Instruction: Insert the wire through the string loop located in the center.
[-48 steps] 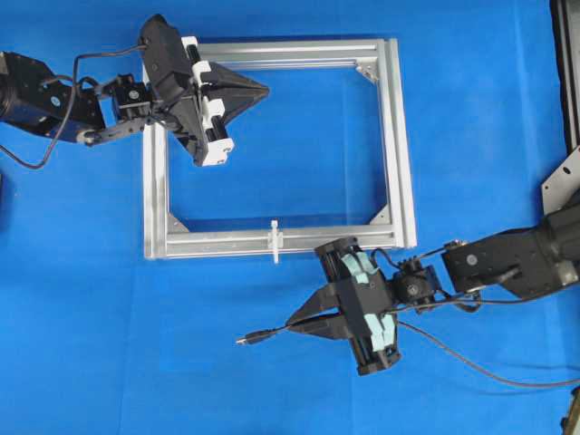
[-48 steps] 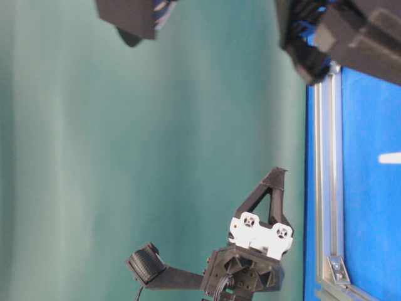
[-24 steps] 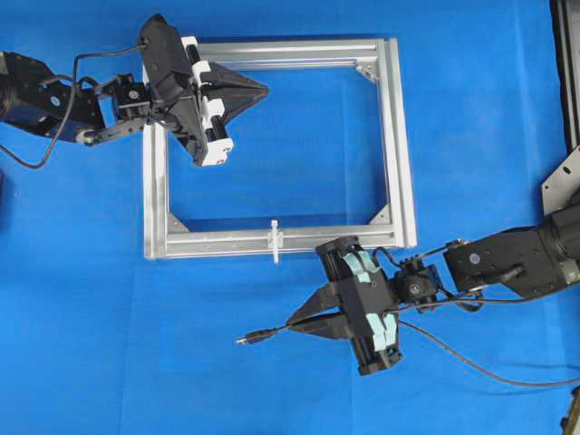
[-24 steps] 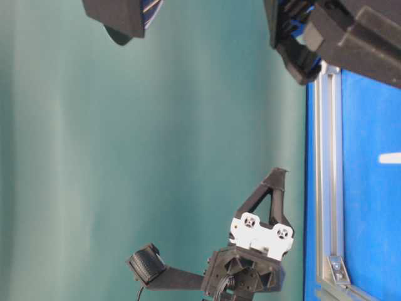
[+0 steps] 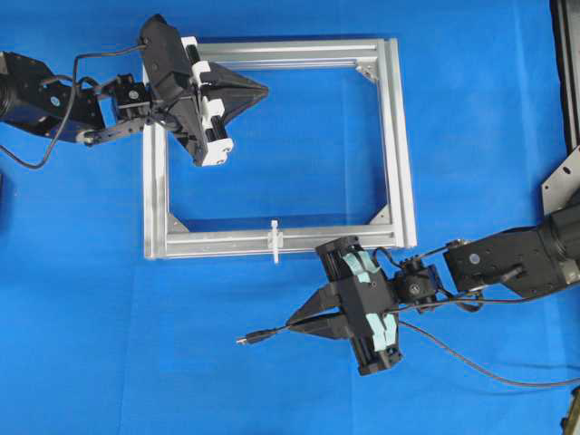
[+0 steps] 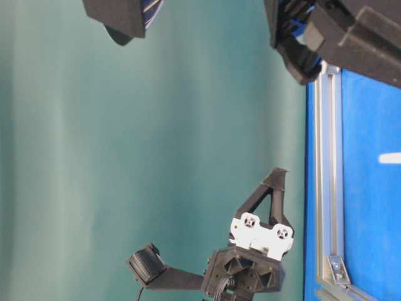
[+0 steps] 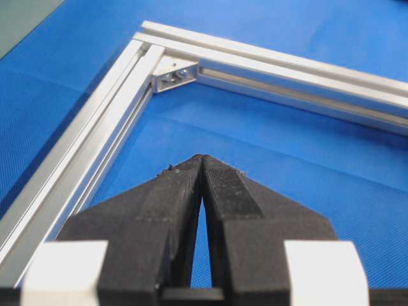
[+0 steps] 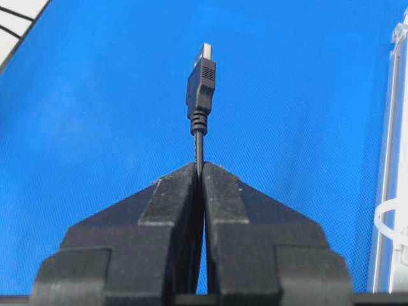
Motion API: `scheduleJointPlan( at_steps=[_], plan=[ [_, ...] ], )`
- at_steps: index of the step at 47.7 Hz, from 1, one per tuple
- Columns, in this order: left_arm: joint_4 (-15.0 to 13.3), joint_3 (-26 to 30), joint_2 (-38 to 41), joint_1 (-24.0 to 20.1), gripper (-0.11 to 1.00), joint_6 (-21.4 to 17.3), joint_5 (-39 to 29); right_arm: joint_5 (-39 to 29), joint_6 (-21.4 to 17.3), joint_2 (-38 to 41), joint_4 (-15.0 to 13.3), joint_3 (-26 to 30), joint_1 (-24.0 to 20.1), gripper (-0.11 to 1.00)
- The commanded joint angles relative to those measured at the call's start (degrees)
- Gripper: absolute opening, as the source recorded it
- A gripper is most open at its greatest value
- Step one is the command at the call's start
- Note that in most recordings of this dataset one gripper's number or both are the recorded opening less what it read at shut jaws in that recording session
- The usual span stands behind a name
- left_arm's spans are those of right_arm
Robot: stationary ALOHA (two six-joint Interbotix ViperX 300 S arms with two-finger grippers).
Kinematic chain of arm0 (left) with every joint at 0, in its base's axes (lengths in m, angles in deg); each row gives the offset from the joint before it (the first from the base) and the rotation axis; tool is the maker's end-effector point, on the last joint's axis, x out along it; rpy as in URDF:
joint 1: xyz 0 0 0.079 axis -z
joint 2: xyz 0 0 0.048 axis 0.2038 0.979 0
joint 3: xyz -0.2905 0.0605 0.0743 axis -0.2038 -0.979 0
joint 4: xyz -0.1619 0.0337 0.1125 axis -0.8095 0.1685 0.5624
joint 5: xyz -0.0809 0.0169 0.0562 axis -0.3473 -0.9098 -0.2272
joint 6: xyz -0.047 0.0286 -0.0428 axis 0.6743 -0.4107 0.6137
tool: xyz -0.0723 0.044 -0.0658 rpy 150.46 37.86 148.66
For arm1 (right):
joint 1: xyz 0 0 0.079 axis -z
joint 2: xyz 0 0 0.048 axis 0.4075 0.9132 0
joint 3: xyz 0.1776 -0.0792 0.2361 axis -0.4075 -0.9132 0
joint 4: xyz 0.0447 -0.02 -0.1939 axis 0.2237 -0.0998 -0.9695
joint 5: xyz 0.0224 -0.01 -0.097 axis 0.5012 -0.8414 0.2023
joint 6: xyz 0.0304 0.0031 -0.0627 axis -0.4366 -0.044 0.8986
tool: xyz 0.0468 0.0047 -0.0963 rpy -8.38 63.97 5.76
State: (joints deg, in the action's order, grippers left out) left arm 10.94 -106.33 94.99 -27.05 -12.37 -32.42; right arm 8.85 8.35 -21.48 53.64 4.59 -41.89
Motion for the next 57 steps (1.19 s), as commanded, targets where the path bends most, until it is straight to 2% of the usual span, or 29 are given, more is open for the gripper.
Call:
scheduleJointPlan(
  at_steps=[1,35,45,57],
  plan=[
    [0.1,0.4,-1.8,0.1,0.00,0.0,0.3,0.3,0.2,-1.6,0.1,1.0,-0.2,-0.03],
    [0.1,0.3,-1.8,0.1,0.00,0.0,0.3,0.2,0.2,-1.8,0.1,0.5,-0.1,-0.03],
    [0.1,-0.1,-1.8,0.1,0.00,0.0,0.3,-0.2,-0.1,-3.7,0.1,-2.5,-0.1,-0.03],
    [0.1,-0.3,-1.9,0.1,0.00,0.0,0.3,-0.2,-0.1,-8.2,1.9,-8.6,-0.2,-0.03]
  ],
)
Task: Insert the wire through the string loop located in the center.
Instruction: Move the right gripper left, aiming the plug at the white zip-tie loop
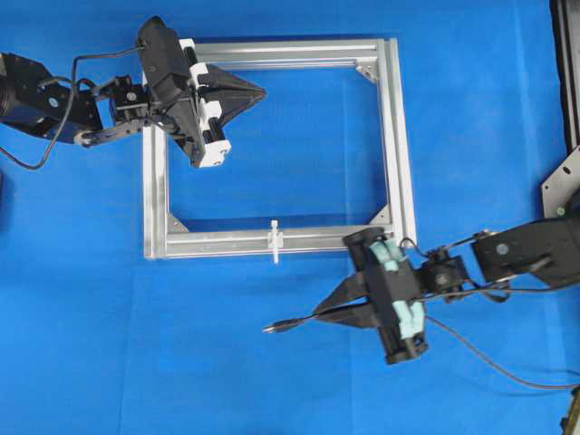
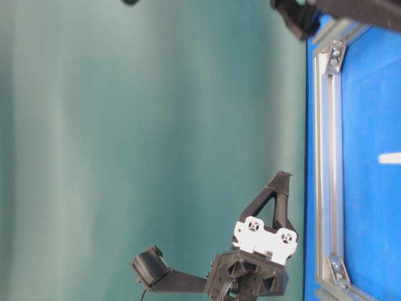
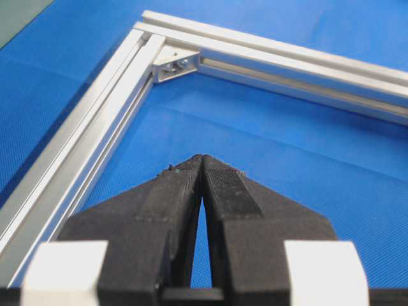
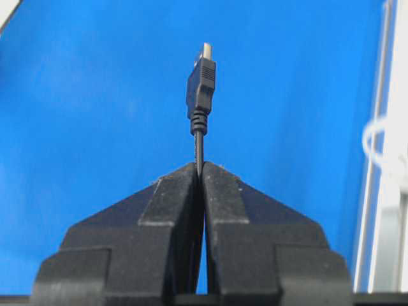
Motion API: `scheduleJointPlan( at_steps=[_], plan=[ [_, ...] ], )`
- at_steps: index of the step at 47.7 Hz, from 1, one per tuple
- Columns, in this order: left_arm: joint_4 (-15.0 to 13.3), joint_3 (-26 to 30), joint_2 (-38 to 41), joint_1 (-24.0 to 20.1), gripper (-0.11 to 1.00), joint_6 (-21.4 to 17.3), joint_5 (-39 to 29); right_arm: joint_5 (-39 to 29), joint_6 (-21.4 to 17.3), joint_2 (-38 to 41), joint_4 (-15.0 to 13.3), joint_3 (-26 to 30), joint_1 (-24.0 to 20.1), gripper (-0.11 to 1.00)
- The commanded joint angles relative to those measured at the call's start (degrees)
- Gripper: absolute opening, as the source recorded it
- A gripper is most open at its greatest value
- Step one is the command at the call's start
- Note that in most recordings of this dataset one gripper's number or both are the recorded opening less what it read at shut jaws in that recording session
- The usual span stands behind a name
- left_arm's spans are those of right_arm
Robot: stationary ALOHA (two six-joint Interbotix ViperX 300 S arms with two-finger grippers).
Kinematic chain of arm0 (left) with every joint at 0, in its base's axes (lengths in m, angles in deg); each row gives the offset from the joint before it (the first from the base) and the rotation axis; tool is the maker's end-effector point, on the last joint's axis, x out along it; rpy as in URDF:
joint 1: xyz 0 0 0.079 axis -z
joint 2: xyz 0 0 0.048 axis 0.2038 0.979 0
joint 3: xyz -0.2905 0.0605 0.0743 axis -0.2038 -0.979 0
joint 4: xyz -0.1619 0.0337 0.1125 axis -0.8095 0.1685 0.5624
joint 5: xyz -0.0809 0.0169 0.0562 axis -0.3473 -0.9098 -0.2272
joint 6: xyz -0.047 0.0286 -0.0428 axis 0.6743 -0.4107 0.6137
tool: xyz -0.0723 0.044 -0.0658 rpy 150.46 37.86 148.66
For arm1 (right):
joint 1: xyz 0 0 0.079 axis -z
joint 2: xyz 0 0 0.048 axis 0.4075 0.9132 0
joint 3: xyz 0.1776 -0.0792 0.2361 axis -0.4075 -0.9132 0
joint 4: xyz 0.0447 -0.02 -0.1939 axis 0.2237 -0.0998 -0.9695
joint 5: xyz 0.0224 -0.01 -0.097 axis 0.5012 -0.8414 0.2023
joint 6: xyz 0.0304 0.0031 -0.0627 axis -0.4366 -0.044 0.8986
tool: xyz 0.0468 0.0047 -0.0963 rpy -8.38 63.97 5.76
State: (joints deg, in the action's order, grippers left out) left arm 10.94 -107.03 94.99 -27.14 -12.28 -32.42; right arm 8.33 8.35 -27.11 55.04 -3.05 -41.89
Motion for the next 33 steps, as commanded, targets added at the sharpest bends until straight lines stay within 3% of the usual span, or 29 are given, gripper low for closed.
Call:
scheduleJointPlan(
  at_steps=[1,22,33],
  plan=[
    [0.1,0.4,-1.9,0.2,0.00,-0.1,0.3,0.4,-0.1,-2.8,0.6,-1.5,-0.1,-0.03],
    [0.1,0.4,-2.0,0.2,0.00,-0.1,0.3,0.6,0.1,-5.5,1.4,-5.2,0.3,-0.03],
    [0.2,0.4,-2.0,0.2,0.00,-0.1,0.3,0.6,0.2,-5.5,1.4,-5.2,3.4,-0.03]
  ],
)
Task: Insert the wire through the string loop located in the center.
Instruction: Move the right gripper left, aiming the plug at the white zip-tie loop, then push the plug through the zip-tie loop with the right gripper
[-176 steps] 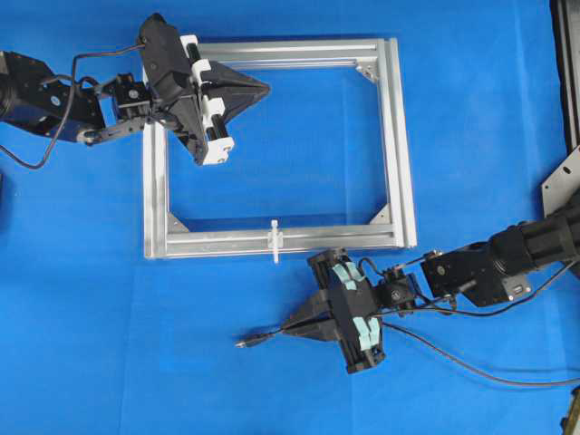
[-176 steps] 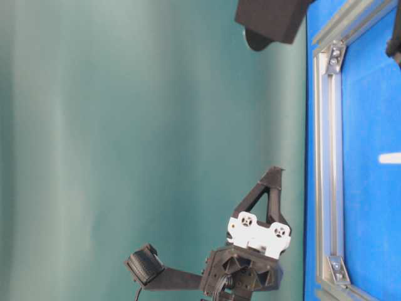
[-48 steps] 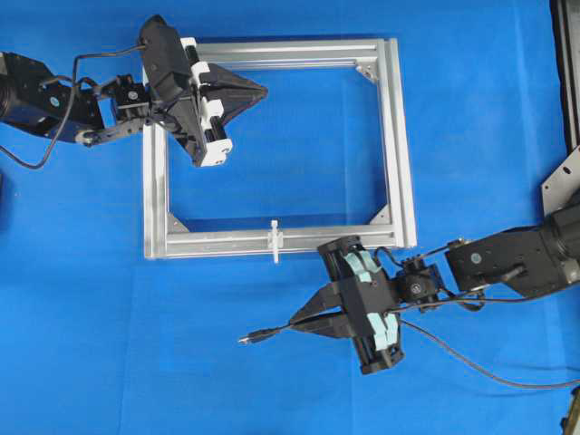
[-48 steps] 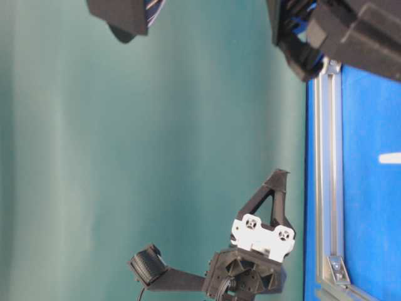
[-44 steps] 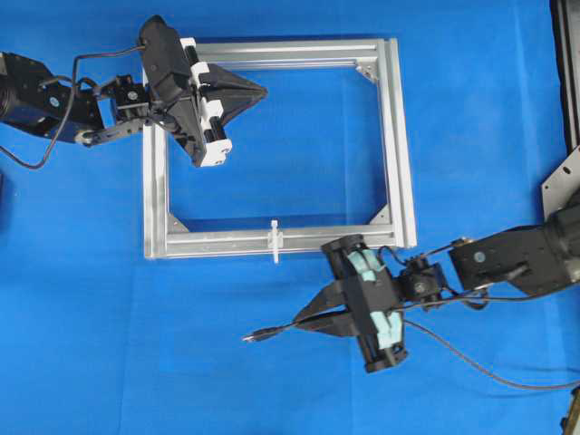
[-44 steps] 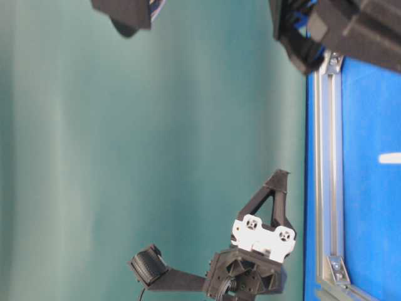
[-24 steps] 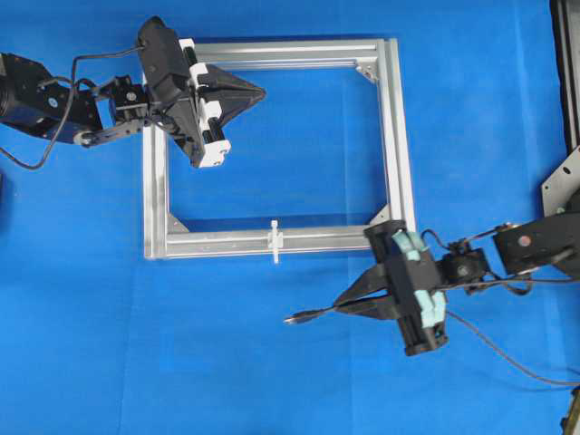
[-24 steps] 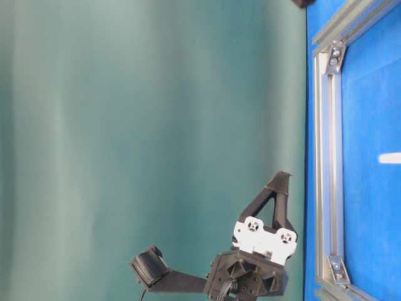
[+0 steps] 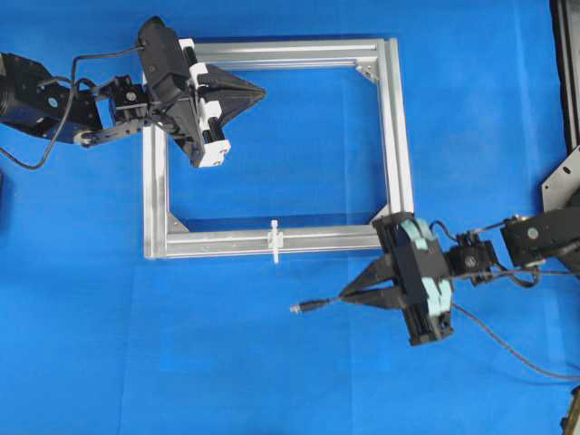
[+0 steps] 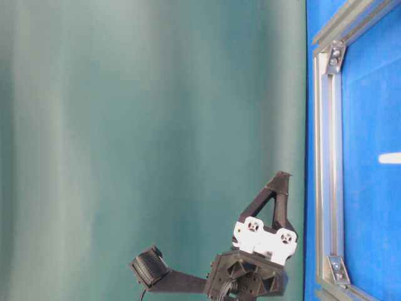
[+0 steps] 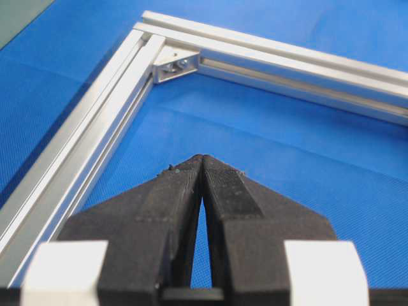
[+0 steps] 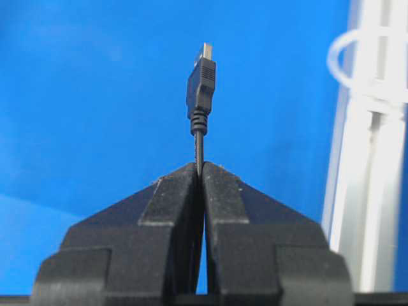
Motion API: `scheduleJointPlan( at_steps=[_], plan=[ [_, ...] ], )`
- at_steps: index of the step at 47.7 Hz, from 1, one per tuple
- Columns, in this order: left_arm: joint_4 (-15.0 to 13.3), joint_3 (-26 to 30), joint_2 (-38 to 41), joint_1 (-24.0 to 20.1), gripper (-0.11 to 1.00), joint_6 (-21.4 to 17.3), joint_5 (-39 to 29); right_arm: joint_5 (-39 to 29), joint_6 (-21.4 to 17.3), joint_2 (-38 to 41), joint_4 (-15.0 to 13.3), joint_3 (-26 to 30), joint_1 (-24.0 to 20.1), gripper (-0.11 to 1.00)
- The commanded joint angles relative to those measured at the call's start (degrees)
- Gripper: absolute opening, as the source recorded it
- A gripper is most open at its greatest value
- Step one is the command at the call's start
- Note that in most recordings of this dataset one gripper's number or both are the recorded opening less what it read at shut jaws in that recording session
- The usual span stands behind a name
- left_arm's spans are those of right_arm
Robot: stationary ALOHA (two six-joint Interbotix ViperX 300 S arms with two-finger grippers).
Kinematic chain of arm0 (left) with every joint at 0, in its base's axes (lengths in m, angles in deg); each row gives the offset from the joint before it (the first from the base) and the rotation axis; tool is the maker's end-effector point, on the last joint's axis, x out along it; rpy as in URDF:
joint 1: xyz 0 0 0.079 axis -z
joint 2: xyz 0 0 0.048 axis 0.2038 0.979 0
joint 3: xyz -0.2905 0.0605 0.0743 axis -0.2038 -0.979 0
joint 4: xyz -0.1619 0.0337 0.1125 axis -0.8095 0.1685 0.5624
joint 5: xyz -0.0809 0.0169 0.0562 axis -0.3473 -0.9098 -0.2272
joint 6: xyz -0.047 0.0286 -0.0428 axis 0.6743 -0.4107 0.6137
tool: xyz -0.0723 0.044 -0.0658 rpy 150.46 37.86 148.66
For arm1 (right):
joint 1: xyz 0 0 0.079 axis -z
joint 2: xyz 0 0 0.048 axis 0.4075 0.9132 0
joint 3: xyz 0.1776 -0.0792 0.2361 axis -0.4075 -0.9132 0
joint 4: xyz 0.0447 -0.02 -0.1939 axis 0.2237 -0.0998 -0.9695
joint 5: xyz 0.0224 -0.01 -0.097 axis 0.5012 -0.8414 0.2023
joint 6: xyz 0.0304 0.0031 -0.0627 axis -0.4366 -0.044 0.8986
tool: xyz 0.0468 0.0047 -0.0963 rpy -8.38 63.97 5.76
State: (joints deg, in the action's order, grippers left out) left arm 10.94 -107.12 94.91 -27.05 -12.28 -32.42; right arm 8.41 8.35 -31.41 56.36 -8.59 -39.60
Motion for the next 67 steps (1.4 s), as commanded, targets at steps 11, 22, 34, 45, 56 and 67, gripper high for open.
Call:
scheduleJointPlan(
  at_steps=[11,22,34,45,56,67],
  plan=[
    [0.2,0.5,-1.9,0.1,0.00,-0.1,0.4,0.6,0.5,-1.2,0.1,0.1,5.7,-0.03],
    [0.2,0.4,-1.9,0.2,0.00,-0.1,0.3,0.6,0.5,-1.2,0.1,-0.3,8.7,-0.03],
    [0.1,0.4,-1.8,0.1,0.00,-0.1,0.3,0.9,0.5,-1.2,0.1,-0.3,9.6,-0.03],
    [0.2,0.4,-1.9,0.1,0.00,-0.1,0.3,0.9,0.5,-1.1,0.2,-0.3,9.6,-0.03],
    [0.1,0.4,-1.9,0.1,0.00,-0.1,0.3,1.0,0.5,-1.2,0.1,-0.3,9.6,-0.03],
    [0.2,0.4,-1.9,0.1,0.00,-0.1,0.3,1.0,0.5,-1.2,0.1,-0.3,9.6,-0.03]
  ],
)
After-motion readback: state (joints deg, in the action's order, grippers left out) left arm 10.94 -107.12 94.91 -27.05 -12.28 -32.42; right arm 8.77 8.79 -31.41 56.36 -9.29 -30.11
